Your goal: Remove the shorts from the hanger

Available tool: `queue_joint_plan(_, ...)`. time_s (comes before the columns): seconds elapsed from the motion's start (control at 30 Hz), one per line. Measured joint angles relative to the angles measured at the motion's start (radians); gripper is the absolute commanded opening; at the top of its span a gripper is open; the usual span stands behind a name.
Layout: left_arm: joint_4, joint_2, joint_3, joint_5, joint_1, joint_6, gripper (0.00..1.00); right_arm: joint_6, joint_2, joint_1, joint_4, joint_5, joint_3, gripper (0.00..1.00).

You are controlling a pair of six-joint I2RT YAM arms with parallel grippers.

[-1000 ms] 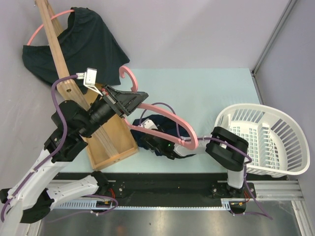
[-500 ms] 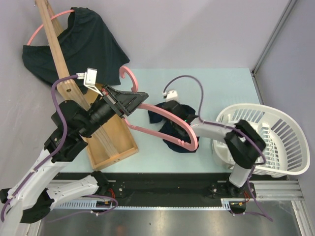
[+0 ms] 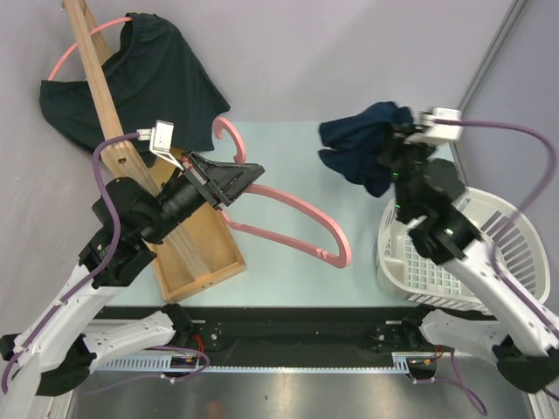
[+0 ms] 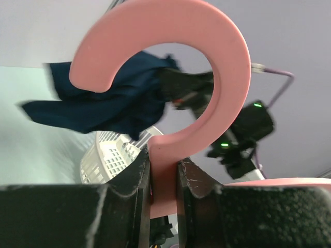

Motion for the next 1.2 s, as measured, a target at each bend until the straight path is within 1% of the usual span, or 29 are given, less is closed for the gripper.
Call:
queue_joint_plan(0.17, 0.0, 0.007, 0.0, 0.014, 0.0, -0.001, 0.0, -0.068, -0.219, -0.002, -0.035, 0.097, 0.014, 0.0)
queue_joint_plan(0.27, 0.002, 0.013, -0.002, 0.02, 0.0, -0.007, 0.0, -0.071, -0.322, -0.004, -0.119, 0.159, 0.023, 0.0)
queue_joint_plan(0.37, 0.008, 0.021, -0.008, 0.026, 0.0, -0.009, 0.0, -0.047, -0.382, -0.006, -0.226, 0.229, 0.025, 0.0)
queue_joint_plan(0.47, 0.022, 0.035, -0.013, 0.042, 0.0, -0.019, 0.0, -0.001, -0.399, -0.007, -0.329, 0.291, -0.019, 0.0)
queue_joint_plan(0.63, 0.031, 0.059, -0.016, 0.063, 0.0, -0.037, 0.01, 0.181, -0.38, -0.01, -0.575, 0.399, -0.122, 0.0)
queue_joint_plan(0.77, 0.034, 0.059, -0.016, 0.07, 0.0, -0.047, 0.0, 0.404, -0.346, -0.025, -0.772, 0.504, -0.135, 0.0)
queue_joint_plan(0.83, 0.036, 0.058, -0.016, 0.071, 0.0, -0.053, 0.0, 0.518, -0.335, -0.059, -0.866, 0.541, -0.134, 0.0)
queue_joint_plan(0.93, 0.04, 0.055, -0.02, 0.071, 0.0, -0.055, 0.0, 0.641, -0.33, -0.148, -0.975, 0.557, -0.134, 0.0)
queue_joint_plan(0.97, 0.04, 0.052, -0.024, 0.071, 0.0, -0.057, 0.0, 0.668, -0.331, -0.172, -1.001, 0.558, -0.134, 0.02)
queue_joint_plan(1.0, 0.04, 0.049, -0.029, 0.071, 0.0, -0.06, 0.0, 0.697, -0.335, -0.209, -1.03, 0.558, -0.134, 0.24)
queue_joint_plan(1.03, 0.039, 0.045, -0.034, 0.071, 0.0, -0.06, 0.0, 0.716, -0.338, -0.233, -1.049, 0.558, -0.134, 0.39)
queue_joint_plan(1.07, 0.038, 0.044, -0.035, 0.071, 0.0, -0.061, 0.01, 0.731, -0.342, -0.25, -1.064, 0.559, -0.134, 0.75)
queue_joint_plan(1.1, 0.039, 0.043, -0.035, 0.071, 0.0, -0.061, 0.0, 0.743, -0.346, -0.261, -1.076, 0.561, -0.134, 0.87)
queue_joint_plan(1.13, 0.039, 0.043, -0.035, 0.071, 0.0, -0.061, 0.0, 0.755, -0.353, -0.266, -1.081, 0.564, -0.134, 0.94)
queue_joint_plan(1.17, 0.039, 0.042, -0.036, 0.071, 0.0, -0.061, 0.0, 0.755, -0.36, -0.267, -1.084, 0.568, -0.134, 1.0)
queue_joint_plan(1.2, 0.04, 0.042, -0.037, 0.071, 0.0, -0.061, 0.0, 0.753, -0.364, -0.269, -1.085, 0.568, -0.134, 1.0)
